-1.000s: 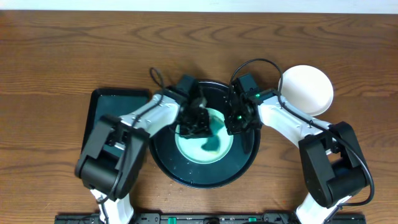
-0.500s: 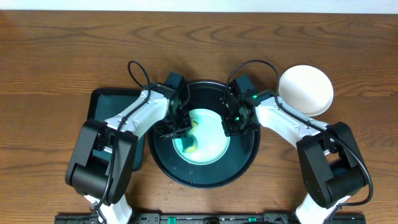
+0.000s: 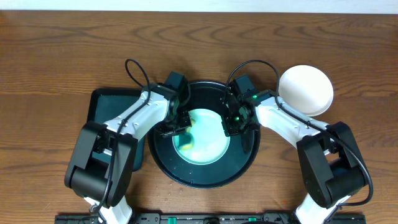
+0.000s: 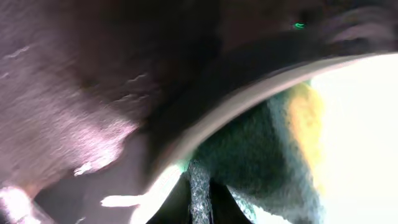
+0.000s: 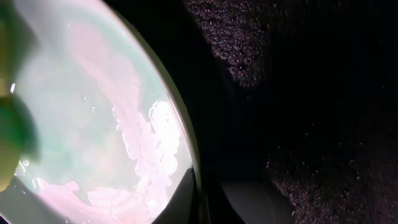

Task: Clean dirty plates on tray and stack at the side
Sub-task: 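Scrub the plate's green mark with the sponge in left gripper, then withdraw the left gripper with sponge to the black tray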

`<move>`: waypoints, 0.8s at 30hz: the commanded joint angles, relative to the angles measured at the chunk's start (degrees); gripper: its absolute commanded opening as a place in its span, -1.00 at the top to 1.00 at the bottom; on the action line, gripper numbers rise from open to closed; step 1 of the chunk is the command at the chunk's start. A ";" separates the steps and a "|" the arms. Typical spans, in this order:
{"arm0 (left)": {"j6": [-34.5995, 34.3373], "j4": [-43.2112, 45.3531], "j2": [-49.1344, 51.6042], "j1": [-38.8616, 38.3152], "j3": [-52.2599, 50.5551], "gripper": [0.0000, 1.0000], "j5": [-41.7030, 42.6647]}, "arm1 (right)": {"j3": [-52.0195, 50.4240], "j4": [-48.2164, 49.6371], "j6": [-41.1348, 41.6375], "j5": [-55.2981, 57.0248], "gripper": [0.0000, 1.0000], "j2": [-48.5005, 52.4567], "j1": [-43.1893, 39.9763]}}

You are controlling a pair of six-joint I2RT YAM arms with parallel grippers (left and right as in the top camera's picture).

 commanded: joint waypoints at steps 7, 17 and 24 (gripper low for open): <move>0.33 16.22 6.27 -9.07 -2.86 0.86 16.48 | -0.48 -0.87 0.15 2.19 0.97 1.05 -0.17; -0.20 11.67 4.61 -6.86 -2.58 0.86 11.06 | -0.48 -1.75 0.13 2.14 0.97 1.05 -0.17; 3.52 -3.06 -5.35 -3.58 -1.20 0.86 -9.25 | -0.48 -1.44 -0.92 1.46 0.97 1.05 -0.17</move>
